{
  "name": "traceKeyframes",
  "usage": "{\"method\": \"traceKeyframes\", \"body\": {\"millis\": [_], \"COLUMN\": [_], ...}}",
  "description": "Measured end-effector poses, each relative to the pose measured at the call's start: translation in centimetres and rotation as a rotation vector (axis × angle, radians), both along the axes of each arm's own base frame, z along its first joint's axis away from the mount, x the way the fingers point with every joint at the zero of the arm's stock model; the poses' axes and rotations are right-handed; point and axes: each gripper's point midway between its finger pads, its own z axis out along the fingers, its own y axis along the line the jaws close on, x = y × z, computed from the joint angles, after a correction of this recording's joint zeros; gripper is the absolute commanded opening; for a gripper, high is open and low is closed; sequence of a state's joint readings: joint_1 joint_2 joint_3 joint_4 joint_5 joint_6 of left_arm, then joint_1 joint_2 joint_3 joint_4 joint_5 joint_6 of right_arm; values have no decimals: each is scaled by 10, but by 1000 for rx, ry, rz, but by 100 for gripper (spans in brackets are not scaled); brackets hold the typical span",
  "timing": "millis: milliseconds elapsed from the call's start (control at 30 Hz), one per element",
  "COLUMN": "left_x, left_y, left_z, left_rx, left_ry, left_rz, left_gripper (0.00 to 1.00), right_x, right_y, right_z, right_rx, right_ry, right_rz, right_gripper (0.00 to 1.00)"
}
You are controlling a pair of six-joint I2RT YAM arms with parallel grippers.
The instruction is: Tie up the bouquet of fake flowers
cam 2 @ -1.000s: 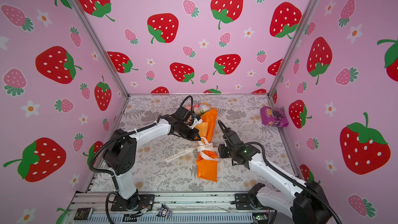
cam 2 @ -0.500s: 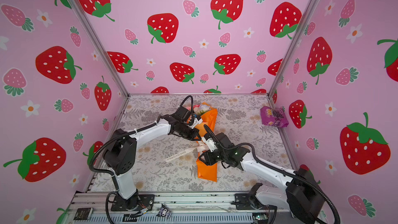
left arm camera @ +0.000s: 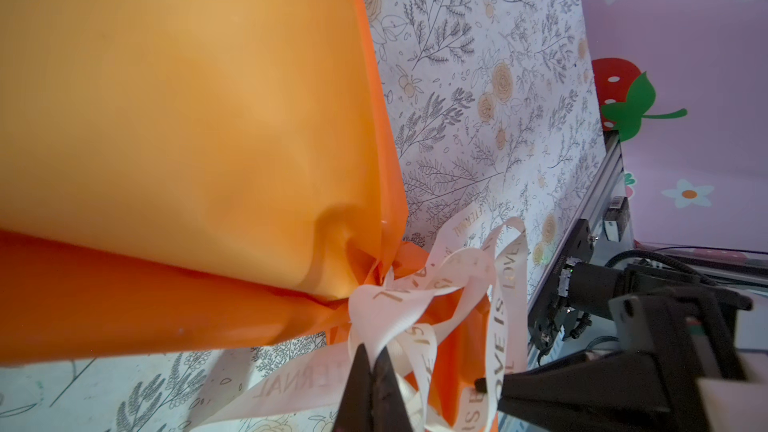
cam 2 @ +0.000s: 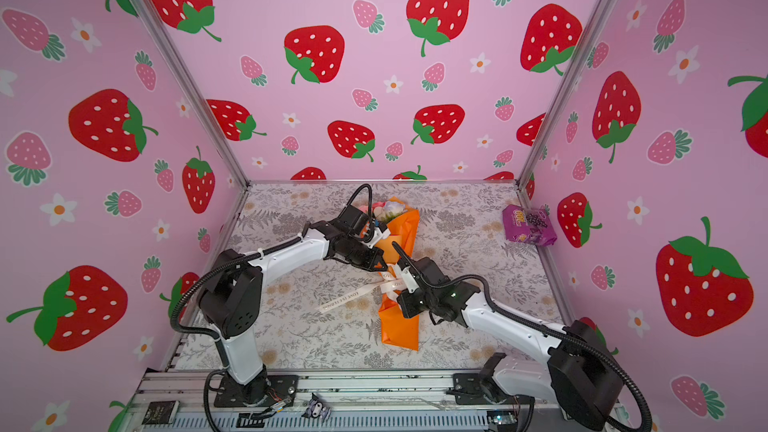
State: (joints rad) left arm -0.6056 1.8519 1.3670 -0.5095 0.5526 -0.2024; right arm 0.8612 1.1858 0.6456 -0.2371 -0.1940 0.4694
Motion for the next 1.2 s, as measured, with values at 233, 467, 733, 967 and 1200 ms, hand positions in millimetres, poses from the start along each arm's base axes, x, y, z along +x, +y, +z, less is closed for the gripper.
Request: {"method": "traceKeyframes", "body": {"millis": [233, 467, 733, 967, 1200], "left_x": [14, 17, 11, 12, 14], "left_y": [22, 36, 56, 58, 55], "left_z": [12, 1, -22, -22, -23], "left_rx": [28, 84, 146, 151, 131], "left_ry": [-58, -60, -19, -21, -30], "left_rz": [49, 73, 96, 99, 98], "left_gripper": [0, 0, 0, 0, 0], "right_x": [20, 27, 34, 47, 53], "right_y": [-24, -37, -53, -55, -50], "right_z": [6, -2, -13, -8, -9], "right_rx": [13, -20, -57, -79, -105], "right_ry": [-14, 11, 46, 37, 38], "right_rz": [-137, -194, -246, -252, -222], "right_gripper": [0, 0, 1, 1, 1]}}
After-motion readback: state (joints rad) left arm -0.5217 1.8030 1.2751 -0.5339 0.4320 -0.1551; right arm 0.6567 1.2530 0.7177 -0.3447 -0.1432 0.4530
